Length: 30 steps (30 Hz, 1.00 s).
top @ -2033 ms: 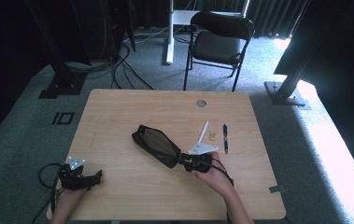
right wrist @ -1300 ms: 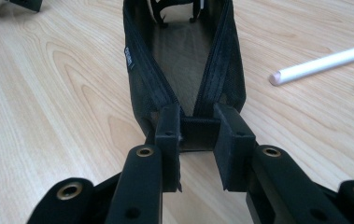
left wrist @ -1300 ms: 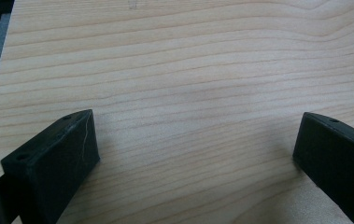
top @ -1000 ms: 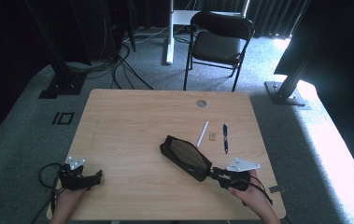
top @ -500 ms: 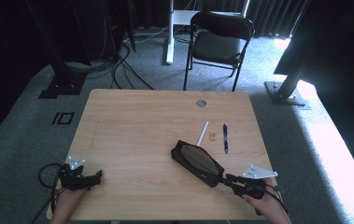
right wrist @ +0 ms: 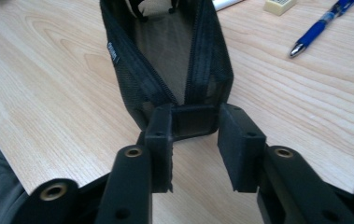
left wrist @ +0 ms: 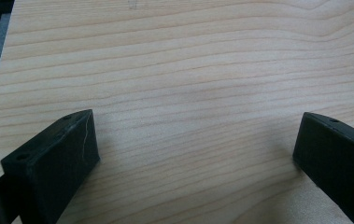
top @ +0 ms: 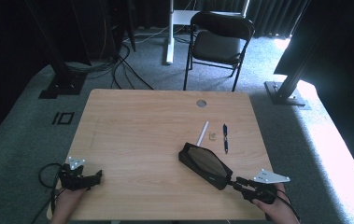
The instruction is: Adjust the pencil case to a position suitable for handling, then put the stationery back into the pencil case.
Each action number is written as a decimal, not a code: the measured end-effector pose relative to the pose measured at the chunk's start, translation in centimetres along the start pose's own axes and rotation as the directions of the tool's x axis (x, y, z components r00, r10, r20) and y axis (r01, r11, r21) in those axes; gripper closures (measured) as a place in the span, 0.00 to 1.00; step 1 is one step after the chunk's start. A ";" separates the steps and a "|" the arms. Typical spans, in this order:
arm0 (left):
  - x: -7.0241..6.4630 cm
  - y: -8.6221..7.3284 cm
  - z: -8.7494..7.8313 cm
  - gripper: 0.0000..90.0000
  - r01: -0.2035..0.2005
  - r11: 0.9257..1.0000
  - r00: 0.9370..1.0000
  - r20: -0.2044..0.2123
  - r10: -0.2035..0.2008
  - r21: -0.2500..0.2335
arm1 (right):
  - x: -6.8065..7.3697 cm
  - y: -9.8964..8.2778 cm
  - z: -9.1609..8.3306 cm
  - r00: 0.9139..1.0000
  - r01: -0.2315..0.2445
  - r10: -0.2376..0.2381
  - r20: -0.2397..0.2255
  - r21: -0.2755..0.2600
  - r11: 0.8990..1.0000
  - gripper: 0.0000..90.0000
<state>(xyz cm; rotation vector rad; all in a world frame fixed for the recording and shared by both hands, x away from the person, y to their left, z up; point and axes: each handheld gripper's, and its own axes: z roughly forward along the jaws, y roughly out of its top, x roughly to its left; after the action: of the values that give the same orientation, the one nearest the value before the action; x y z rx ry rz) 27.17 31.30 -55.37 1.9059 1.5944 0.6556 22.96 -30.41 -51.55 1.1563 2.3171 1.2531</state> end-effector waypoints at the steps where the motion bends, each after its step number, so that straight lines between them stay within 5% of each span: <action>1: 0.0 0.0 0.0 0.00 0.000 1.000 1.000 0.000 0.000 0.000 | 0.0 0.0 -0.1 1.000 0.000 0.000 0.002 0.000 1.000 0.70; 9: 0.0 0.0 0.0 0.00 0.000 1.000 1.000 0.000 0.000 0.000 | -0.6 0.0 -1.3 1.000 -0.028 0.029 0.009 -0.059 0.998 0.58; 19: 0.0 0.0 0.0 0.00 0.000 1.000 1.000 0.000 0.000 0.000 | -3.1 -0.8 -2.1 0.986 -0.110 0.126 0.113 -0.136 0.985 0.52; 26: 0.0 0.0 0.0 0.00 0.000 1.000 1.000 0.000 0.000 0.000 | -5.9 -0.9 -1.8 0.954 -0.183 0.222 0.203 -0.193 0.964 0.50; 30: 0.0 0.0 0.0 0.00 0.000 1.000 1.000 0.000 0.000 0.000 | -7.1 -0.3 -1.0 0.940 -0.193 0.238 0.244 -0.194 0.962 0.50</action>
<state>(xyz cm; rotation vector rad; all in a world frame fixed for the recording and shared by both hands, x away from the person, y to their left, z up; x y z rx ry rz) 27.17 31.30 -55.37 1.9055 1.5944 0.6557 26.79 -36.42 -52.12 1.4508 1.8941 1.2484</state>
